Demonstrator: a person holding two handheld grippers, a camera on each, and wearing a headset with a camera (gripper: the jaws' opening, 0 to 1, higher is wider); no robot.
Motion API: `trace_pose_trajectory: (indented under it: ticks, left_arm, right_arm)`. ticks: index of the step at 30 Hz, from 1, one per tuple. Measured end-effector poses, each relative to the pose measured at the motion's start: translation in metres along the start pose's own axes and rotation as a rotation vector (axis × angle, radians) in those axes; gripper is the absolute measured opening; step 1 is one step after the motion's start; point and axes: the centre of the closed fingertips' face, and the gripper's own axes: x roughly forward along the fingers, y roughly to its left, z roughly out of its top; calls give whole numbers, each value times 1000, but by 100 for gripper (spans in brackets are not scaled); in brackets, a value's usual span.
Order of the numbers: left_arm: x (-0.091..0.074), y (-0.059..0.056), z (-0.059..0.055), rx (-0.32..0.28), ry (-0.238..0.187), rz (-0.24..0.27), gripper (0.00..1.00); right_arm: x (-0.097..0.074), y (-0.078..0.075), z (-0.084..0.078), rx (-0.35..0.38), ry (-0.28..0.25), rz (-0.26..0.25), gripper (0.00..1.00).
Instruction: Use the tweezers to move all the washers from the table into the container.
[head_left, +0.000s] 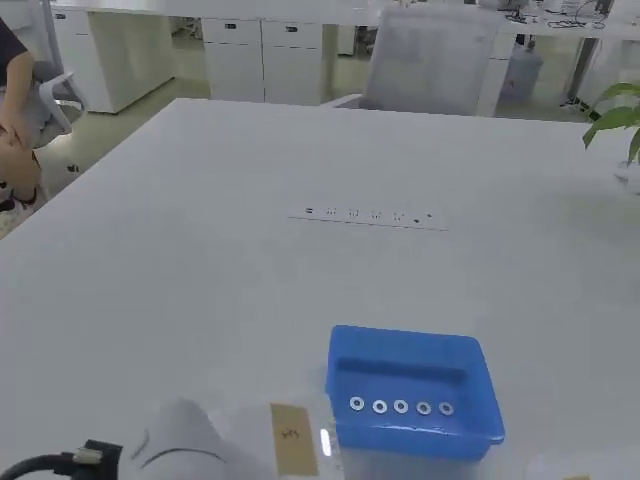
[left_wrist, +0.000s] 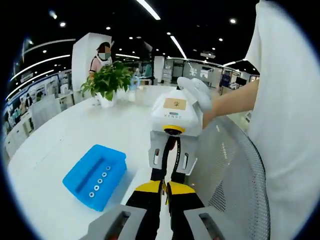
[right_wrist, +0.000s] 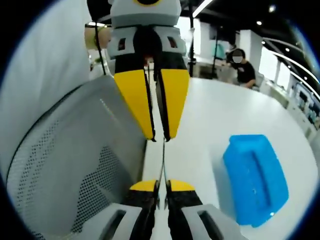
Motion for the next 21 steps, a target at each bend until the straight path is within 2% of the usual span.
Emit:
trace_pose_trajectory:
  ticks: [1, 4, 7, 11, 15, 18, 20, 21]
  left_arm:
    - [1, 2, 0, 25, 3, 9, 0]
    - [4, 2, 0, 17, 15, -13, 0]
    - [5, 5, -2, 37, 33, -13, 0]
    - [6, 8, -7, 95, 79, -12, 0]
    - [10, 16, -19, 116, 130, -16, 0]
    - [10, 24, -25, 104, 140, -8, 0]
    - [10, 28, -34, 77, 164, -12, 0]
    - [10, 29, -41, 94, 194, -13, 0]
  right_arm:
    - [0, 0, 0, -8, 6, 0, 4]
    - [0, -2, -3, -25, 26, -7, 4]
    - [-1, -5, -5, -32, 36, -22, 4]
    - [0, -14, -9, -11, 44, -51, 5]
    - [4, -20, -17, -2, 77, -69, 5]
    - [5, -24, -17, 21, 57, -77, 6]
    - [6, -28, -18, 33, 60, -96, 6]
    - [7, -30, -19, 34, 62, -102, 7]
